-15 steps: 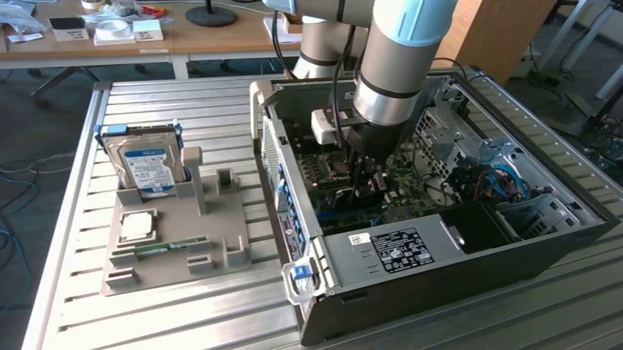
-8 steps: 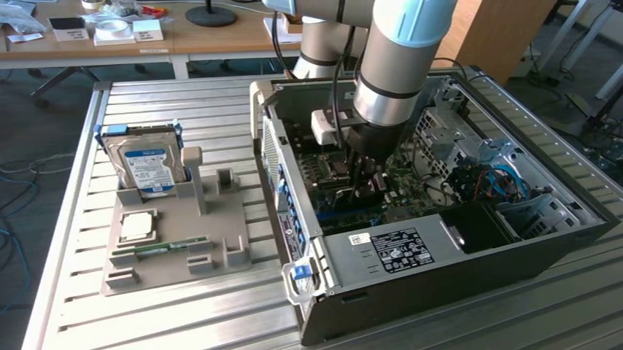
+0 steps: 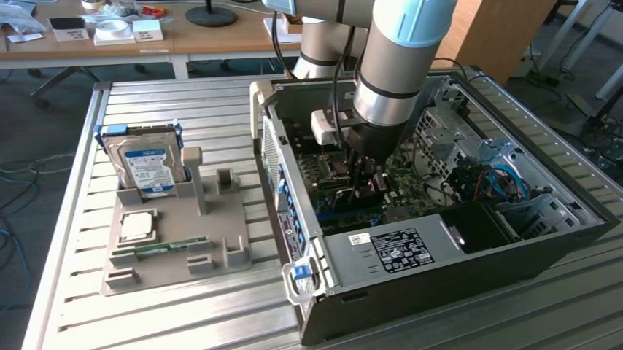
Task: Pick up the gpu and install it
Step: 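Insert the gpu into the slot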
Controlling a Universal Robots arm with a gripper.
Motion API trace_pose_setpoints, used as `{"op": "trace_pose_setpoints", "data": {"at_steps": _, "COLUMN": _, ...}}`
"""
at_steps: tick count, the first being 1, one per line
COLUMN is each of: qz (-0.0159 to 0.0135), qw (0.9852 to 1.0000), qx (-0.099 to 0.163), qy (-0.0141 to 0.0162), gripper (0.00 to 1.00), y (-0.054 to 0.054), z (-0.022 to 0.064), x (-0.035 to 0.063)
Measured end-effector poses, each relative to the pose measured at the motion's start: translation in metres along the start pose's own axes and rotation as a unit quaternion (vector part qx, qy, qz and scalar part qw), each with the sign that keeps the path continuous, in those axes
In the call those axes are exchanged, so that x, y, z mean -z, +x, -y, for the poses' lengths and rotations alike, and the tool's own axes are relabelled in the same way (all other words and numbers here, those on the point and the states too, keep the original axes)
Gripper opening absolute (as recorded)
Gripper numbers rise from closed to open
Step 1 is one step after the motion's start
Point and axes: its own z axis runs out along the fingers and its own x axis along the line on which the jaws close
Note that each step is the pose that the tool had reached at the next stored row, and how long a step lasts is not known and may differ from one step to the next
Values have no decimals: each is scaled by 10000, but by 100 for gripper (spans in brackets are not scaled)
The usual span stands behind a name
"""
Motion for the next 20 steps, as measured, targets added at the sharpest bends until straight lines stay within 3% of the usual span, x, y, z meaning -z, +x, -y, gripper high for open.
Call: {"op": "trace_pose_setpoints", "data": {"at_steps": 20, "qz": -2, "qw": 9999, "qx": -158, "qy": 4, "gripper": 27, "y": 1, "z": -6, "x": -9}}
